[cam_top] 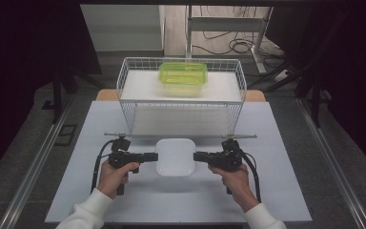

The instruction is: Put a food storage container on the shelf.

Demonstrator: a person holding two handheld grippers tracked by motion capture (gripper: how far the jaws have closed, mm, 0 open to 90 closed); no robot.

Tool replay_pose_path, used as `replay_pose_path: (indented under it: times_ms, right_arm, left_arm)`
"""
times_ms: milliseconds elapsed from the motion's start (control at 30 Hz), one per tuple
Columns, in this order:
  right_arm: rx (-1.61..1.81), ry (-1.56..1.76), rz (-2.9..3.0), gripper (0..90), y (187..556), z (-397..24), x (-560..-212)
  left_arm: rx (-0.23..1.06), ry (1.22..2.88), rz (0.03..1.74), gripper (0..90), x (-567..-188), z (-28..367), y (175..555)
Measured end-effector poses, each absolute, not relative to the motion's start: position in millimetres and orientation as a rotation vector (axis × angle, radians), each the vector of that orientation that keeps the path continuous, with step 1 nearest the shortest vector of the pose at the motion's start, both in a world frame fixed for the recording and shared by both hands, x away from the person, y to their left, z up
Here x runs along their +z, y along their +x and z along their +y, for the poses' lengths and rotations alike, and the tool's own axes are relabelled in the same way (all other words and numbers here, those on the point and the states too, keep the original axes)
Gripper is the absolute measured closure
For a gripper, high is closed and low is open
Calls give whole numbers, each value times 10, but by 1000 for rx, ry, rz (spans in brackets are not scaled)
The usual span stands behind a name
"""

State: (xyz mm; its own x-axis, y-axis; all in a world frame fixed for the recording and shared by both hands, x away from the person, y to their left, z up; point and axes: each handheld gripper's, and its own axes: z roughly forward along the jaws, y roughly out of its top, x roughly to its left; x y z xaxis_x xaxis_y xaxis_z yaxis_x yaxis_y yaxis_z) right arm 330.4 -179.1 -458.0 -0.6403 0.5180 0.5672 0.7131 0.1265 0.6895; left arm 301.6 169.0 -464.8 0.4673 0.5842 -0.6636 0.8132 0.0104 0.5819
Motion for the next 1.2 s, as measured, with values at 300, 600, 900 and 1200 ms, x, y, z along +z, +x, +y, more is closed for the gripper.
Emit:
replay_pose_path:
  times_ms: [300, 600, 900, 1200]
  right_arm:
    - [-1573, -1194, -2240, 766, 3269, -1797, -4464]
    - [-1629, -1141, -2279, 764, 3227, -1799, -4313]
    - [-1688, -1101, -2319, 763, 3205, -1816, -4139]
    - [-1723, -1079, -2338, 763, 3231, -1823, -3979]
  left_arm:
    - [-238, 1678, 1197, 788, -4544, 1671, 2980]
    - [-169, 1685, 1176, 785, -4383, 1648, 2933]
    - [-114, 1688, 1136, 784, -4205, 1628, 2913]
    - [-100, 1684, 1116, 782, -4078, 1624, 2992]
